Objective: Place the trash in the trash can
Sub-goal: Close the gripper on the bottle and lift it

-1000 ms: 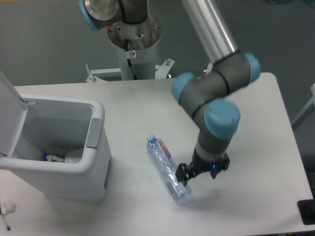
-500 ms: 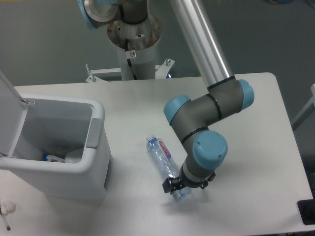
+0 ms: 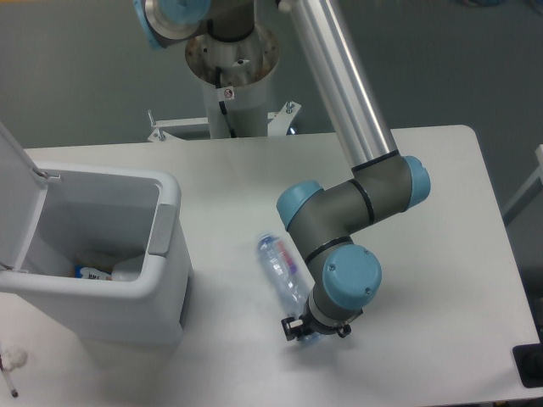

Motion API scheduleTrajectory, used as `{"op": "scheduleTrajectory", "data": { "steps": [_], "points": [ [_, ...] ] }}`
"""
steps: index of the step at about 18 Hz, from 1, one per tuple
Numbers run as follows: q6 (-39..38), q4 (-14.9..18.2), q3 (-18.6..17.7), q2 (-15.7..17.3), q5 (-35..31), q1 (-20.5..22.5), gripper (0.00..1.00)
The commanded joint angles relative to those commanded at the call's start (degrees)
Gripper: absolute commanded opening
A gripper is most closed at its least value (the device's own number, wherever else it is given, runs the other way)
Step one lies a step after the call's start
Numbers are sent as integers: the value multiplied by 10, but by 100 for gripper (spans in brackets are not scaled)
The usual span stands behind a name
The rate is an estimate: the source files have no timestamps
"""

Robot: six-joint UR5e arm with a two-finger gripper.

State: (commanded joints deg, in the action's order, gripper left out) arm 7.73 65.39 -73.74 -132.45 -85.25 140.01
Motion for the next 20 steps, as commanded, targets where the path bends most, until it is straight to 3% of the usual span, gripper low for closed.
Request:
{"op": "scheduleTrajectory", "data": {
  "steps": [3, 6, 10, 13, 15, 18, 20],
  "points": [
    [0, 1, 10, 9, 2, 1, 44],
    [0, -2, 17, 44, 11, 4, 44],
    [-28, -2, 54, 81, 72, 19, 44],
    [-22, -5, 84, 98, 81, 22, 44],
    [-27, -39, 104, 107, 92, 22, 44],
    [-25, -116, 103, 135, 148, 20, 44],
    [-22, -148, 105, 149, 177, 17, 44]
  ]
}}
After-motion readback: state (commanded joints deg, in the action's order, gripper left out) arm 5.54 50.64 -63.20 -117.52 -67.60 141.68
